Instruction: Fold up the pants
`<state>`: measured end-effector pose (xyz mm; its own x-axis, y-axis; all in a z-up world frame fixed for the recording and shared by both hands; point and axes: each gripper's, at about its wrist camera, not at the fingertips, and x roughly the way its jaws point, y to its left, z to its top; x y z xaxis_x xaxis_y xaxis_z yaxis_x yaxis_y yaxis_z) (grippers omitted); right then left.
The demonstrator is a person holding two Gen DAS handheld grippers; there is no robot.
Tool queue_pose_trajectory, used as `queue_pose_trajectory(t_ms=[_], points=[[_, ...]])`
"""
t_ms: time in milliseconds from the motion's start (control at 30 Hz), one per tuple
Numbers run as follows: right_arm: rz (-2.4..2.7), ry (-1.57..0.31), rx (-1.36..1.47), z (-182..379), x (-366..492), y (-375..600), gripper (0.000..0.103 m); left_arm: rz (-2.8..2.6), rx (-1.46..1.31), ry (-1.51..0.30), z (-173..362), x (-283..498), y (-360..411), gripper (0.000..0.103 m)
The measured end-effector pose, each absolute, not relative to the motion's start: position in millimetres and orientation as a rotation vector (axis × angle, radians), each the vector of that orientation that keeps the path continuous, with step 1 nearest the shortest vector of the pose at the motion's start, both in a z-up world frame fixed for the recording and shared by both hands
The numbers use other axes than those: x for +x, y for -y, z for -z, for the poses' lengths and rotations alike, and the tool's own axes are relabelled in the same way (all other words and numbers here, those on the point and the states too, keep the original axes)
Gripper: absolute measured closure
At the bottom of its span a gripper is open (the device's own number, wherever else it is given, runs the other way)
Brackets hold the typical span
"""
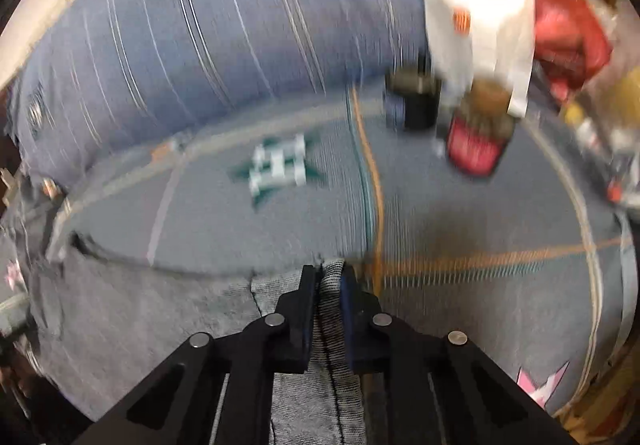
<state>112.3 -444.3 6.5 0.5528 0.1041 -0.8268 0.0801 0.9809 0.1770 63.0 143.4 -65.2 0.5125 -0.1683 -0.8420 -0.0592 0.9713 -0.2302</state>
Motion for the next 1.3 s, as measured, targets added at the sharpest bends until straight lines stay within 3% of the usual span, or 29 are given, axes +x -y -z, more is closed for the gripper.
queue_pose_trajectory(t_ms=[67, 133, 233, 267, 400, 467, 533, 633, 667, 867, 1000, 1100, 1300], points=[[-0.024, -0.980, 0.204, -2.6, 116.9, 443.2, 0.090, 0.066, -0.245, -1.028, 64.6, 61.9, -143.6, 0.079], [-0.041, -1.097, 0.238, 30.4, 126.7, 447.5, 0.086, 0.061, -0.243, -1.027, 62.0, 61.9, -142.4, 0.079], [0.027, -1.069, 0.287, 35.0, 114.8, 464.9, 0.041, 0.046, -0.252, -1.026, 63.1, 61.9, -144.5, 0.078], [0.049, -1.029, 0.311, 25.8, 104.4, 471.3, 0.040, 0.039, -0.252, -1.023, 60.5, 61.9, -144.1, 0.078], [0.009, -0.944, 0.307, -14.0, 66.5, 462.6, 0.040, 0.029, -0.251, -0.944, 35.5, 52.9, -137.9, 0.077], [-0.109, -0.928, 0.352, -24.2, 53.2, 449.2, 0.040, 0.043, -0.243, -0.894, 23.1, 47.9, -131.5, 0.069], [-0.206, -0.957, 0.401, -16.1, 47.5, 438.1, 0.040, 0.066, -0.230, -0.884, 20.8, 46.8, -123.3, 0.051], [-0.121, -1.117, 0.360, 32.9, 58.7, 433.8, 0.040, -0.009, -0.157, -1.030, 53.1, 59.7, -116.9, 0.051], [-0.064, -1.186, 0.325, 48.4, 62.9, 434.6, 0.047, -0.055, -0.155, -1.097, 70.1, 65.0, -122.7, 0.051], [-0.143, -1.011, 0.140, -40.6, 70.6, 373.4, 0.047, -0.056, -0.160, -0.947, 23.2, 45.7, -115.4, 0.051], [-0.497, -1.049, 0.152, -59.4, 111.1, 270.2, 0.046, -0.102, -0.065, -0.937, 26.5, 54.9, -111.0, 0.041], [-0.642, -1.091, 0.065, -47.3, 145.1, 193.2, 0.046, -0.172, -0.090, -1.080, 64.3, 62.7, -124.9, 0.039], [-0.715, -1.289, -0.044, 17.8, 213.4, 105.0, 0.046, -0.151, -0.138, -1.023, 68.1, 48.6, -130.6, 0.037]])
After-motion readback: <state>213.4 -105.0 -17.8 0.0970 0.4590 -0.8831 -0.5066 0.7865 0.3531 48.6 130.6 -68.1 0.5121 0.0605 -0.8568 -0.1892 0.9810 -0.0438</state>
